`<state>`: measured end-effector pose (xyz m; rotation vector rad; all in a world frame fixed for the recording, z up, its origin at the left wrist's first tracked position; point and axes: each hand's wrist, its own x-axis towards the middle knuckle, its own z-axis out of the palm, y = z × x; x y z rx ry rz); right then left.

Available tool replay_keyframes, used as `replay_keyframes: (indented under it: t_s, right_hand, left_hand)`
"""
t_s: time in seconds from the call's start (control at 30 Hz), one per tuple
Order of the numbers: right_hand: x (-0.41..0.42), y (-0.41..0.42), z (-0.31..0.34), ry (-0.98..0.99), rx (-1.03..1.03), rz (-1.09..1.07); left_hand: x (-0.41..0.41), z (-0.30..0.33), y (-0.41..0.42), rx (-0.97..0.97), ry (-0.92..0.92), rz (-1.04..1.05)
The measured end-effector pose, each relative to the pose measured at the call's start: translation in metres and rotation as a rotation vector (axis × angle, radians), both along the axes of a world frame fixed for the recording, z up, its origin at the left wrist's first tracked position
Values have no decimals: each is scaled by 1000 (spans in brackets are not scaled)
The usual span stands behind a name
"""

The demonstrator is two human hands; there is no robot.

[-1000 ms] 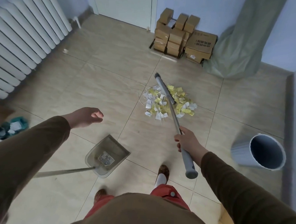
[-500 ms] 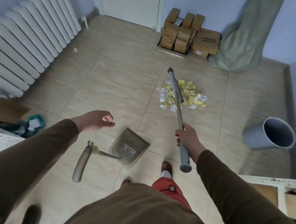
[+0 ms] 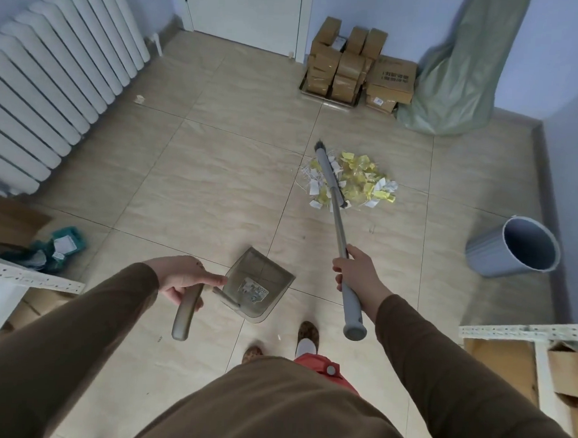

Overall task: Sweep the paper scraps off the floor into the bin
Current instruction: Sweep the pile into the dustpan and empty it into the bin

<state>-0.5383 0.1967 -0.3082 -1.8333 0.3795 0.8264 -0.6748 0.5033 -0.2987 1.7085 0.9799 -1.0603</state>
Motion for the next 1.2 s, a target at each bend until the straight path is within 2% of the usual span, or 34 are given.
replay_keyframes:
  t_s: [0.17,0.33,0.4,0.57,1.07,1.2]
  right_hand:
    - [-2,-3,2,-10,-8,-13]
    - [11,-15,4,-27,-31,-30]
    - [21,-21,5,-40,-38,-34]
    - [67,-39,2,-66,-64,-51]
    - [228,-94,-4,-71,-127,-32]
    - [261,-97,-7,-75,-154,-43]
  left_hand:
    - [24,2,-19,7,-156,160]
    - [59,10,-38,-166,-113,309]
    - [81,12,-36,-180,-121,347]
    - [146,19,-21,-106,-154,339]
    - [357,2,-47,192,-191,86]
    - [414,10,-42,195,-232,92]
